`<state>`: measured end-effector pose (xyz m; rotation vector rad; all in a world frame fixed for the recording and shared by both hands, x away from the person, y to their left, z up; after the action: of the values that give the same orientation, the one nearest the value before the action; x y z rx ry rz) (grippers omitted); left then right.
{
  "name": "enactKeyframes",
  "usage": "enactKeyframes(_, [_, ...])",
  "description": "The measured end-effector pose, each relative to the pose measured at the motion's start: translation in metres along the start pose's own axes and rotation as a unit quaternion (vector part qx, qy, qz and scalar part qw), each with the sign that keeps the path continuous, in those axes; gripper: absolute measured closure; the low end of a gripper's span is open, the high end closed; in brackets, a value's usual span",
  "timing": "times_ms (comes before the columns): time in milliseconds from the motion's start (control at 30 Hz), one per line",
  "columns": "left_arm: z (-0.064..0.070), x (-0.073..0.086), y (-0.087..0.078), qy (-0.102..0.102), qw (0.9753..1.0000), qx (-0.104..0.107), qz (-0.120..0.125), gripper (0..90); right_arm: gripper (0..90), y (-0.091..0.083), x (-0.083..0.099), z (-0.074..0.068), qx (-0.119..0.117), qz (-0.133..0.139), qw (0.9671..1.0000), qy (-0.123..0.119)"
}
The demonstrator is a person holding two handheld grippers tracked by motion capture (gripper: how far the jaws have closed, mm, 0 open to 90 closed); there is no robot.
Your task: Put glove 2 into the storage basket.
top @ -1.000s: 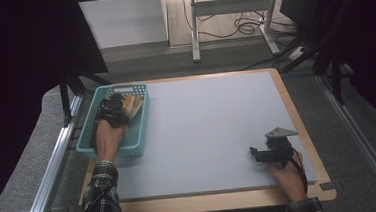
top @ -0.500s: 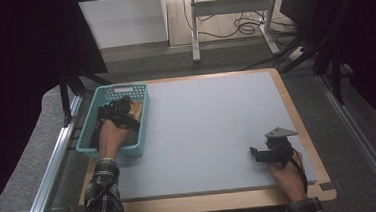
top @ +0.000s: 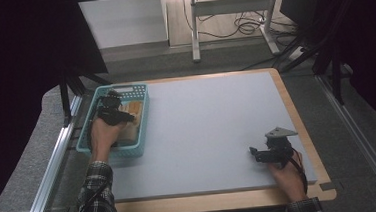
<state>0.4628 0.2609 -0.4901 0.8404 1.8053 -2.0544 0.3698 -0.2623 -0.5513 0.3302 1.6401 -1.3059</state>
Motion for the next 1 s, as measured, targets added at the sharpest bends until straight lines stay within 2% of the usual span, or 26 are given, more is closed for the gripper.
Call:
enactKeyframes(100, [0.001, 0.001, -0.002, -0.007, 0.9997, 0.013, 0.018, 33.2, 17.1, 0.0, 0.0, 0.0, 0.0, 0.0, 1.0, 0.0])
enactKeyframes(267, [0.002, 0.003, -0.006, -0.017, 0.9982, 0.034, 0.047, 27.3, 17.1, 0.0, 0.0, 0.0, 0.0, 0.0, 1.0, 0.0])
enactKeyframes(500, [0.006, 0.006, -0.013, -0.017, 0.9963, 0.047, 0.07, 20.2, 17.1, 0.0, 0.0, 0.0, 0.0, 0.0, 1.0, 0.0])
enactKeyframes(1000, [0.021, 0.011, -0.029, 0.011, 0.9936, 0.061, 0.095, 11.6, 17.1, 0.0, 0.0, 0.0, 0.001, 0.0, 1.0, -0.001])
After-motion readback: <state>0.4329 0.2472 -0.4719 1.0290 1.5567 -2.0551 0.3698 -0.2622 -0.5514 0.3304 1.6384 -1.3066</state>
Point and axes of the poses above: each handheld gripper's, and its own axes: y roughly forward along the jaws, x roughly out of its underside, z roughly to its right, the point moved 3 cm from there along y, roughly forward along the jaws, and after that the axes turned 6 degrees about z, right-handed, at the moved point
